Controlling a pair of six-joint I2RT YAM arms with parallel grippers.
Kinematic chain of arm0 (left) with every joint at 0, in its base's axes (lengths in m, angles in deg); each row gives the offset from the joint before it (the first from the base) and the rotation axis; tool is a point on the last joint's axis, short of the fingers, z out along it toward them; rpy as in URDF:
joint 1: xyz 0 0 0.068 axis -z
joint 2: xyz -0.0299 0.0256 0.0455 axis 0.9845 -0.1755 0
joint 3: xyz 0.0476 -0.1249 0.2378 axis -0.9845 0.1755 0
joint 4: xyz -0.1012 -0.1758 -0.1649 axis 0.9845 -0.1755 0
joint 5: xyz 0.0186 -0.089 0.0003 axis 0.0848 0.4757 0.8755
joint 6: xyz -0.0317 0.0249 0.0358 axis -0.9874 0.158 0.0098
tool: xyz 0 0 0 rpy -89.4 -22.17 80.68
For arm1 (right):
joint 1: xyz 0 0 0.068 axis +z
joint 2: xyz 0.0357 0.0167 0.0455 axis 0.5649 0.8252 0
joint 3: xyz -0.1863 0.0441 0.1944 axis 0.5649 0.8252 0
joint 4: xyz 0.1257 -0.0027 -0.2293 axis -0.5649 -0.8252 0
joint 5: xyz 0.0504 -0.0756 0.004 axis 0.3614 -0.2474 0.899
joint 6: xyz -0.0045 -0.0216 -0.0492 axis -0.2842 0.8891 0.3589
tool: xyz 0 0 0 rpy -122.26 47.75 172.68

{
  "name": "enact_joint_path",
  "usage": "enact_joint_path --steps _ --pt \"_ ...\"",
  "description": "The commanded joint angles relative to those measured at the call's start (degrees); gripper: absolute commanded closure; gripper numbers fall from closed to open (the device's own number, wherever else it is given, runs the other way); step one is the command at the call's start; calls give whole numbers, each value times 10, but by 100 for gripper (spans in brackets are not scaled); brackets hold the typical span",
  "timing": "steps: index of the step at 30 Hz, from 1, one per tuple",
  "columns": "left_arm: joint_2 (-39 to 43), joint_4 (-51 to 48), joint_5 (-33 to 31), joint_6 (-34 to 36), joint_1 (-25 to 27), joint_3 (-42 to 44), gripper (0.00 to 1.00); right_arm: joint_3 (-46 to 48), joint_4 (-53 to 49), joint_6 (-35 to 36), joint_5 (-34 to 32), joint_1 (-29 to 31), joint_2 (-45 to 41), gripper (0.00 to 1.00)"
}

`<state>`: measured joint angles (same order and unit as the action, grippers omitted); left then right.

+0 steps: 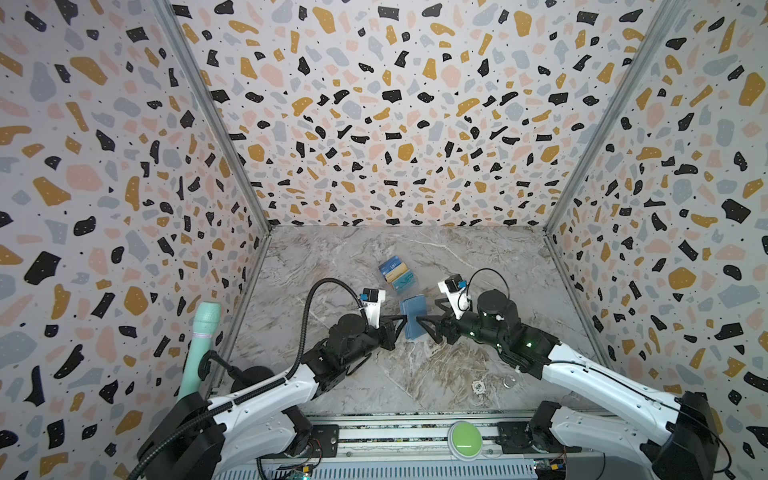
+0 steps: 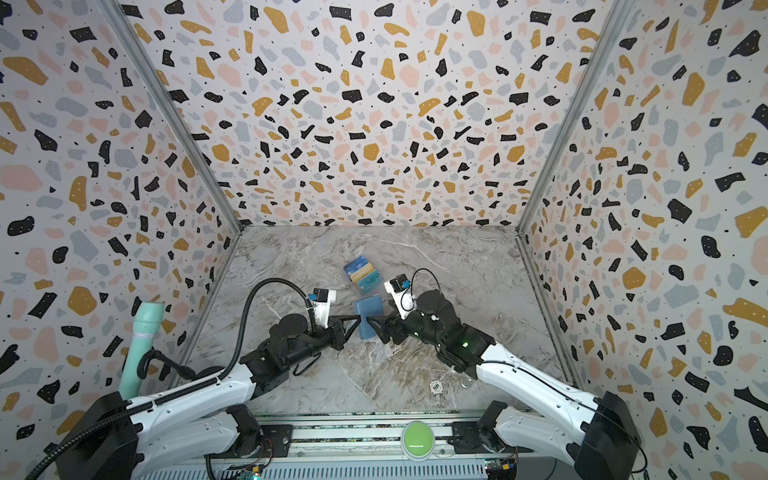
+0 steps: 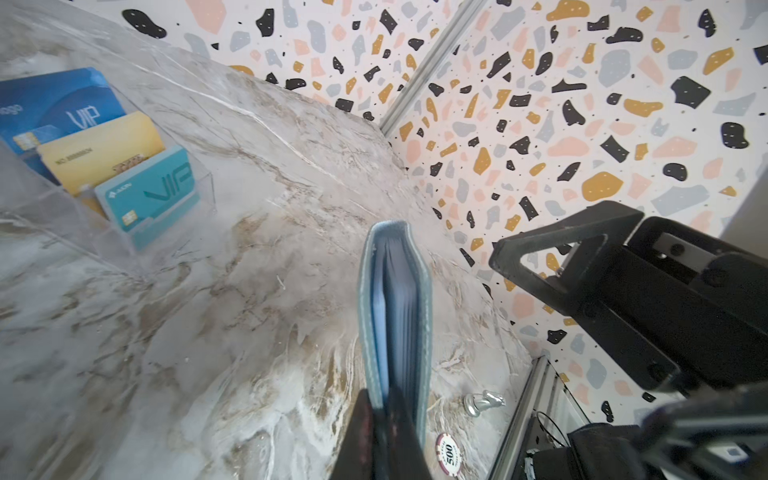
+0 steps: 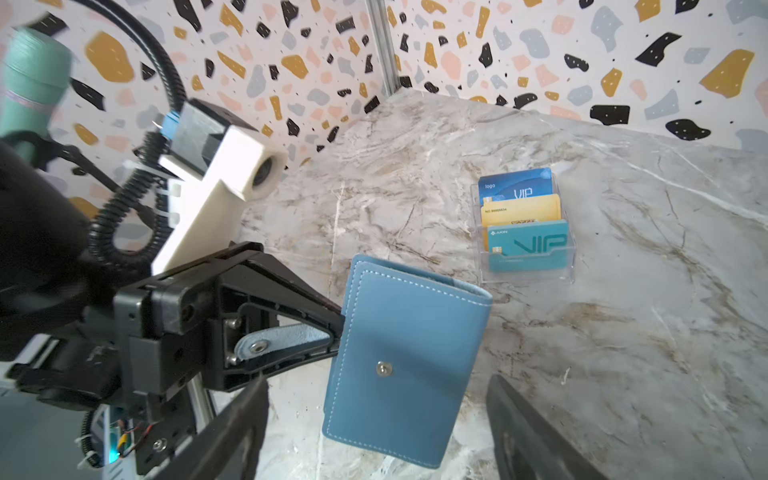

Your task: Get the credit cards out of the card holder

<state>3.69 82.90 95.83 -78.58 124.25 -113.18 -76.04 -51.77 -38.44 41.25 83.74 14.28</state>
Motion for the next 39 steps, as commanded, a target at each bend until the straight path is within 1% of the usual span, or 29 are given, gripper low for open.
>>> enact_joint_path --steps 1,4,6,8,10,16,19,23,30,33,39 --pt "12 0 -33 10 -4 -17 100 -27 -38 17 -78 29 34 20" --pt "14 0 -42 5 -4 -14 100 -36 -31 22 -73 43 64 26" --pt "15 -1 -49 1 -4 -13 100 -42 -31 25 -68 48 80 28" --pt "18 -2 -53 -2 -5 -11 100 -45 -28 24 -62 52 92 28" --pt "20 -3 -55 -2 -4 -11 100 -46 -22 23 -52 56 101 26" --pt "23 -3 -51 -2 -4 -11 100 -53 -17 11 -69 68 131 27" --pt "26 -4 -50 0 -5 -8 100 -59 -18 5 -75 69 142 30" --pt "33 -5 -51 0 -5 -3 100 -68 -27 4 -86 70 154 37" --pt "44 -9 -57 1 -6 3 100 -80 -53 2 -125 70 153 49" --pt "46 -12 -58 3 -6 4 100 -79 -62 -1 -144 69 144 52" --pt "46 -13 -58 4 -7 6 100 -78 -80 -3 -163 65 129 54"
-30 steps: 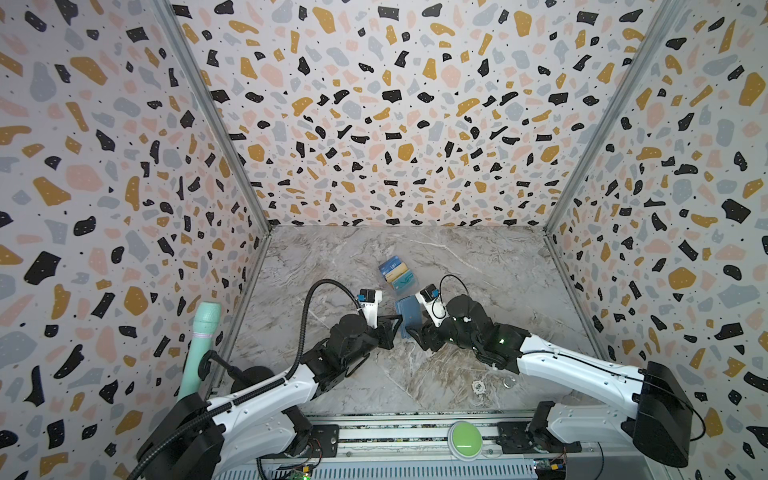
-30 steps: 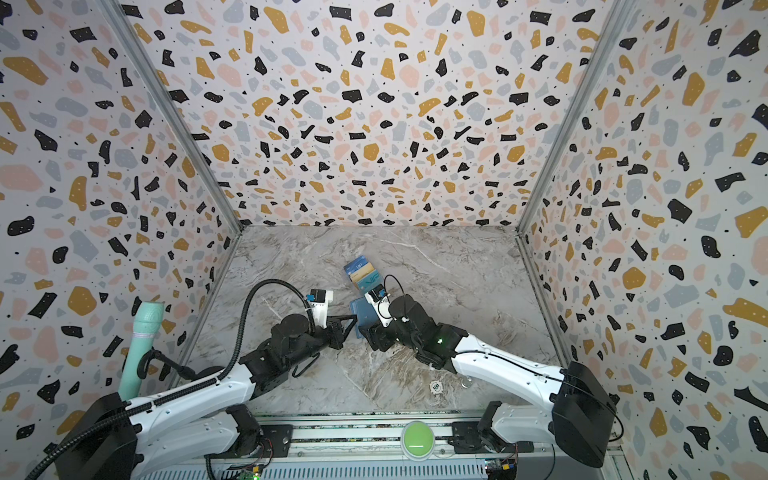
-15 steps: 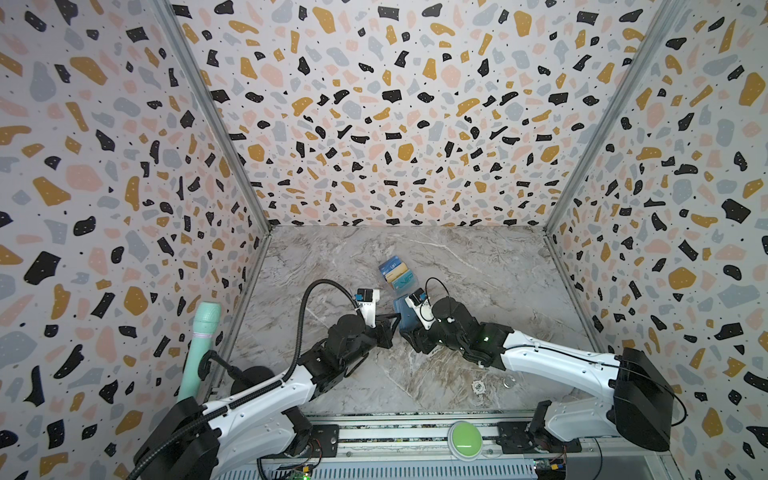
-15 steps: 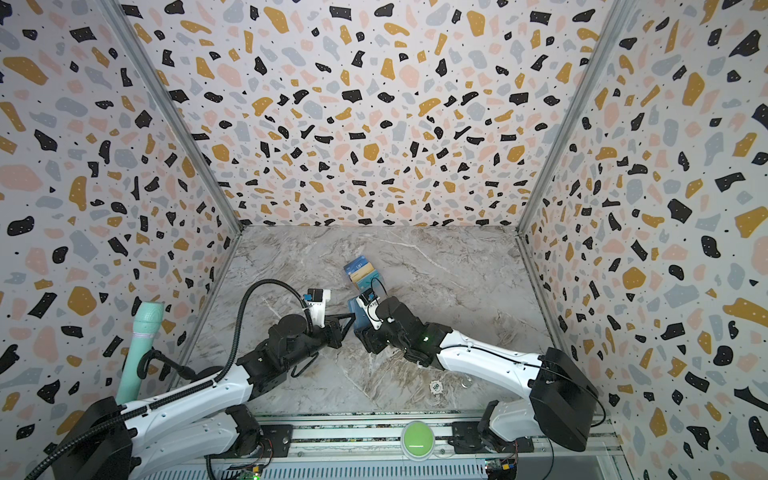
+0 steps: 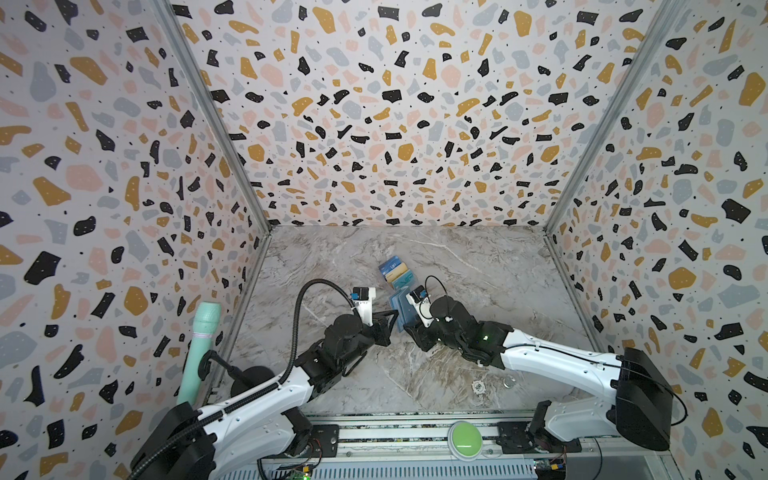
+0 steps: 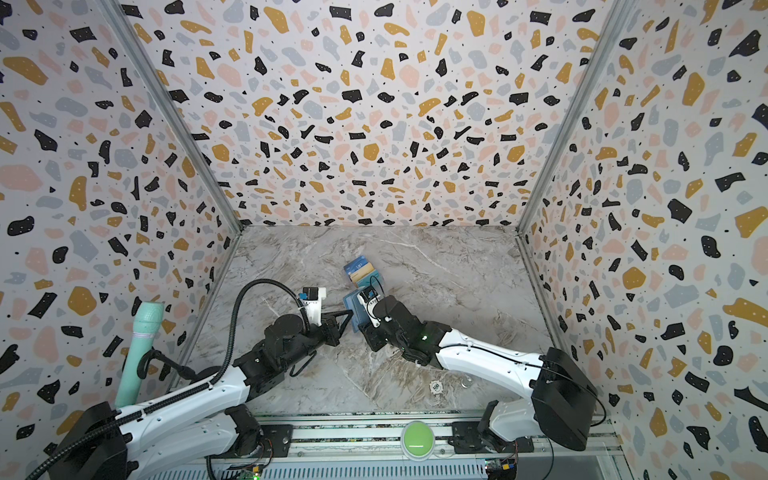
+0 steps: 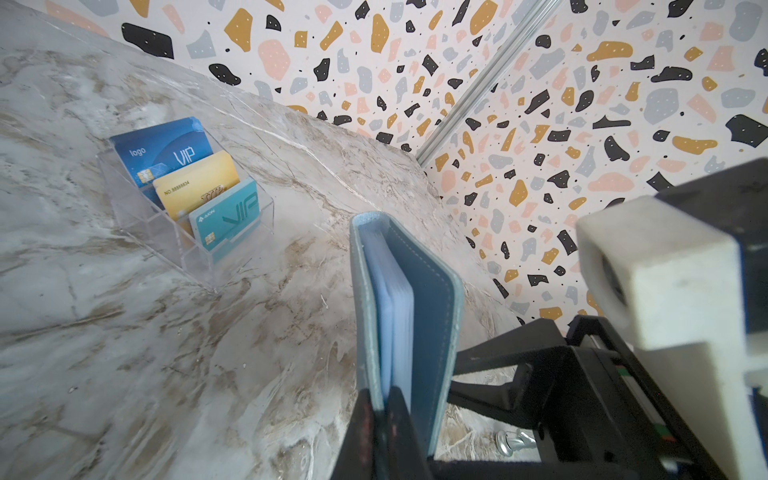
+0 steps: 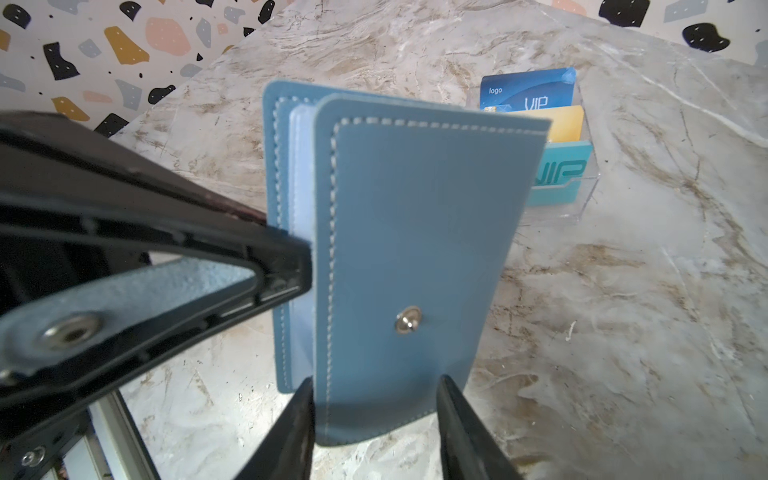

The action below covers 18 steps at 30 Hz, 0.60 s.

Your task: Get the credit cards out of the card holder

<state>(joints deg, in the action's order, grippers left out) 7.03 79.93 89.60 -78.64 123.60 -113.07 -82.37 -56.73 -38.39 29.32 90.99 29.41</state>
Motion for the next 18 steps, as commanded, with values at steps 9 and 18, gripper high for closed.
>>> enact_joint_path --steps 9,18 --pt "16 12 10 7 -1 4 100 -1 -35 -5 -35 -34 -56 58" --pt "17 13 41 18 -1 -5 100 33 0 -10 46 -75 -79 64"
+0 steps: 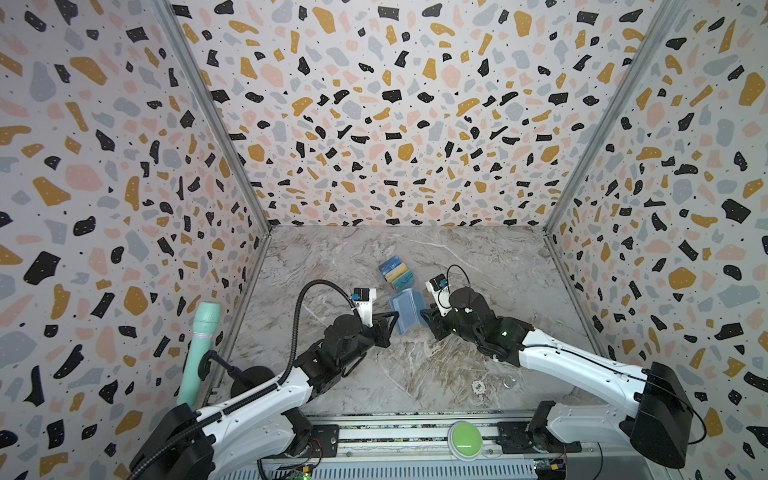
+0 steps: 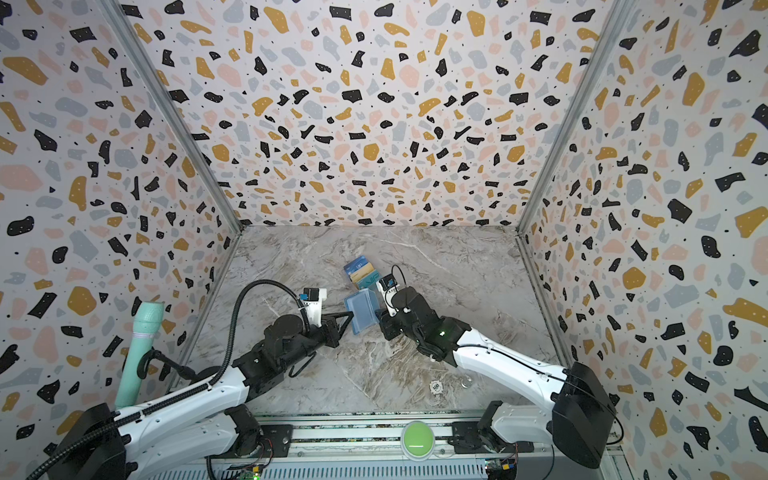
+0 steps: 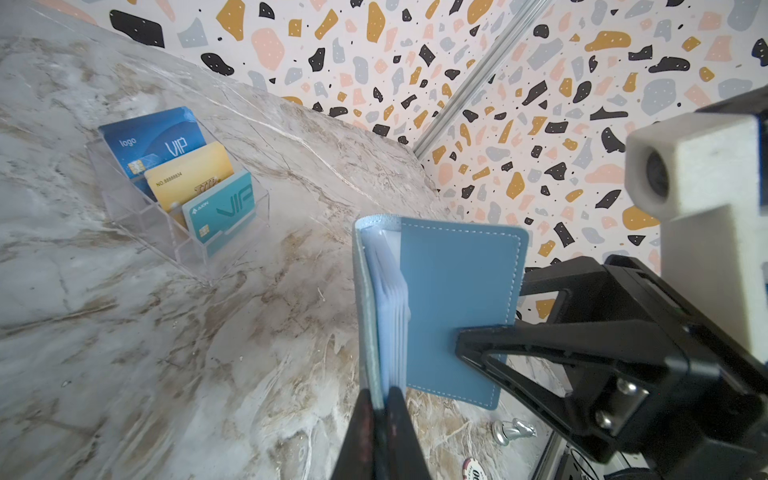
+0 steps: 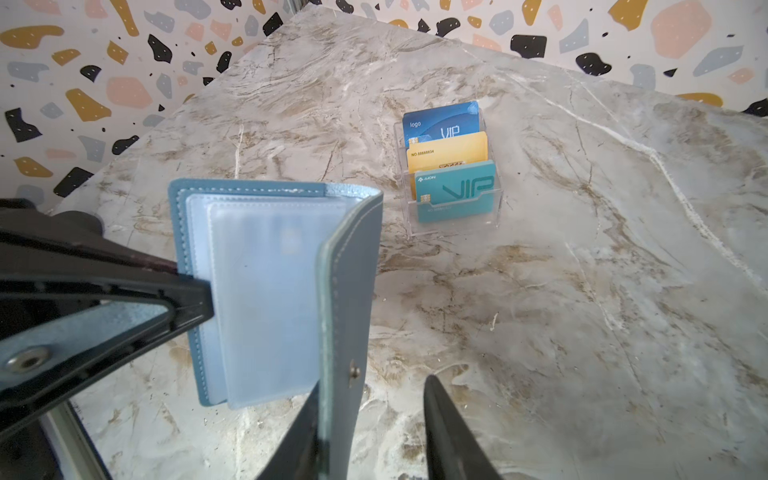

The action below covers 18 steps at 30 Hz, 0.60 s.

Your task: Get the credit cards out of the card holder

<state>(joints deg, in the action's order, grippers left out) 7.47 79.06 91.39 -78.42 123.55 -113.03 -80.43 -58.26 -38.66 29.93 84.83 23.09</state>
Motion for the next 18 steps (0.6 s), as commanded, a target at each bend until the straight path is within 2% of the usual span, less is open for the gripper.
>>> enact_joint_path --steps 1,6,13,18 --pt "14 22 28 18 -1 -6 100 20 22 -10 53 -22 -19 65" --pt "18 18 66 30 -3 -13 100 54 49 -20 136 -81 -41 75" --pt "0 16 94 73 -10 1 100 101 82 -14 249 -124 -63 81" --pt "-33 69 132 75 -22 35 100 133 98 -28 272 -149 -59 82"
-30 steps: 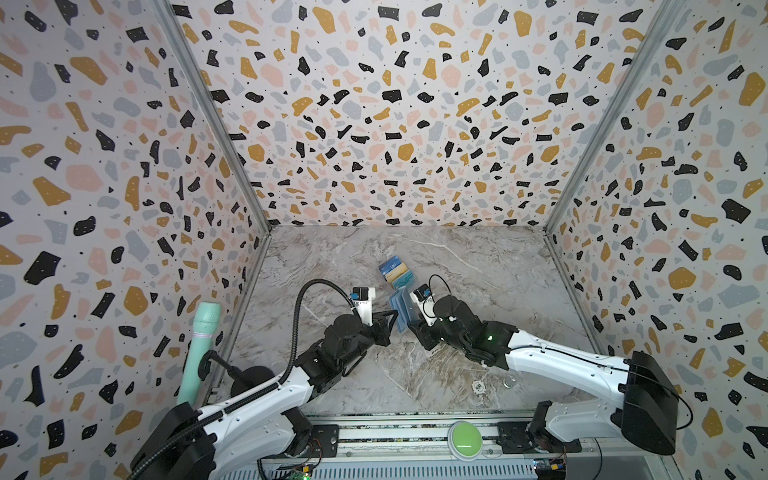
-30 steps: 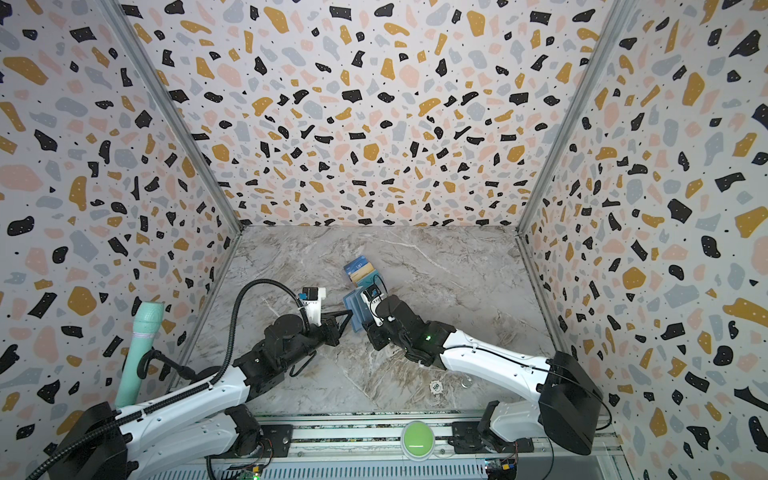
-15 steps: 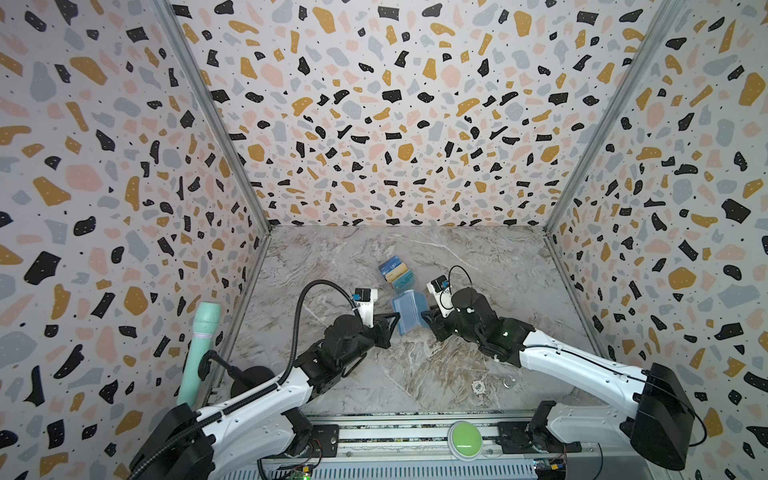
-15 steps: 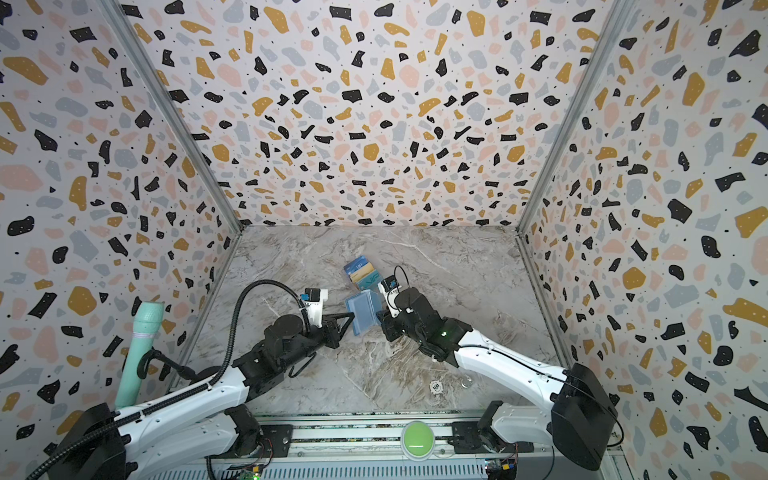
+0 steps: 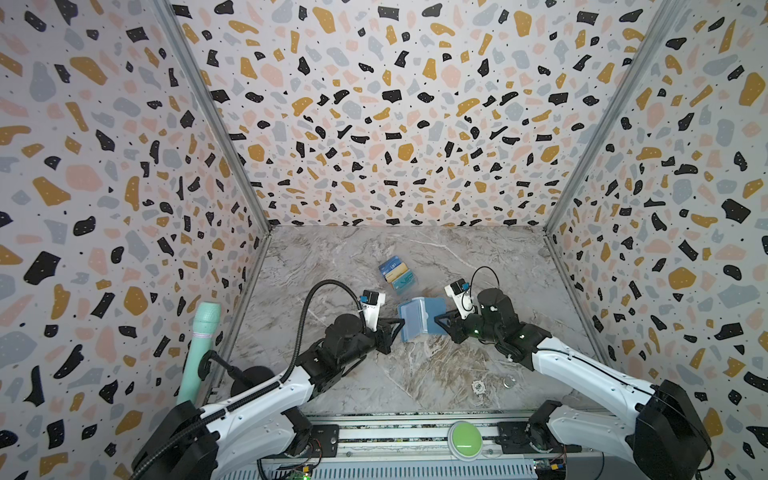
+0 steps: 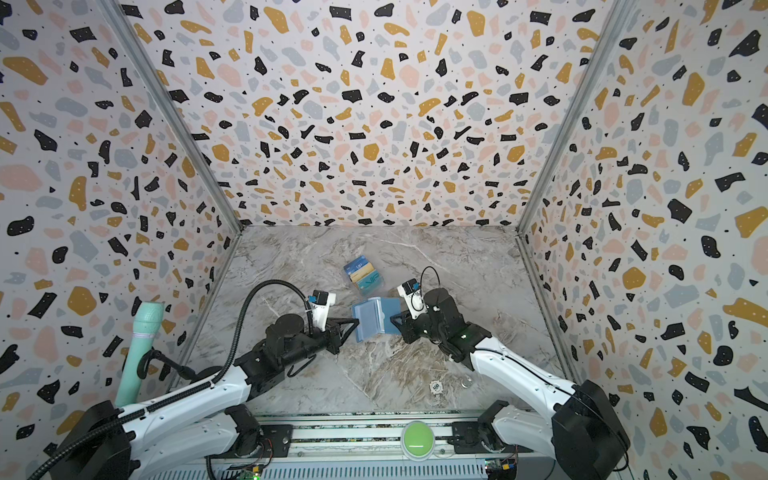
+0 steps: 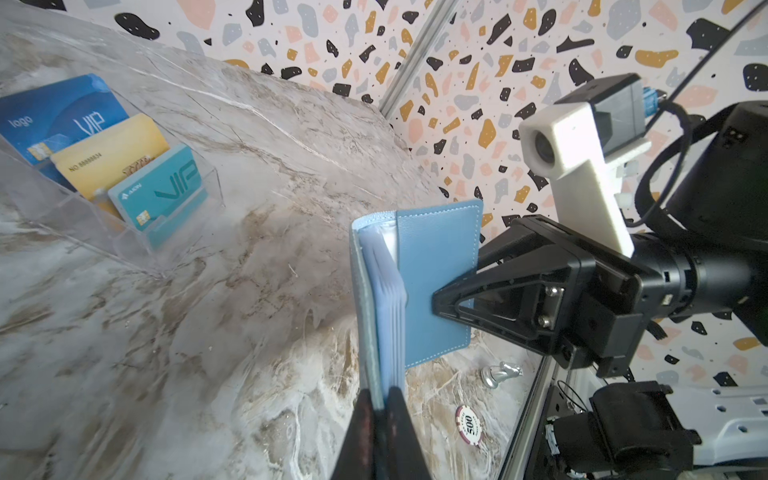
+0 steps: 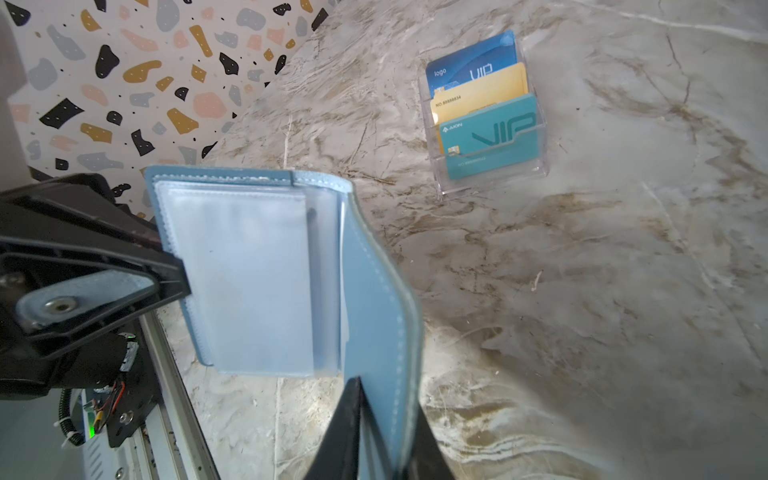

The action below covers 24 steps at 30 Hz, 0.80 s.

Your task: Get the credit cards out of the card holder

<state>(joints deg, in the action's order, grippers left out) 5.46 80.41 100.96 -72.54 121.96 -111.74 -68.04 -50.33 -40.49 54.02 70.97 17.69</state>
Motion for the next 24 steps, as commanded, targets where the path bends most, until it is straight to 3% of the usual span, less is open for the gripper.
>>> enact_joint_path --steps 1,11,24 --pt "-21 69 40 13 -8 29 100 14 19 -10 30 -12 0 82" --pt "-134 177 89 -21 -22 66 100 39 20 -12 32 -17 64 85" --pt "-209 217 100 -38 -41 66 100 48 21 -13 -11 -17 117 85"
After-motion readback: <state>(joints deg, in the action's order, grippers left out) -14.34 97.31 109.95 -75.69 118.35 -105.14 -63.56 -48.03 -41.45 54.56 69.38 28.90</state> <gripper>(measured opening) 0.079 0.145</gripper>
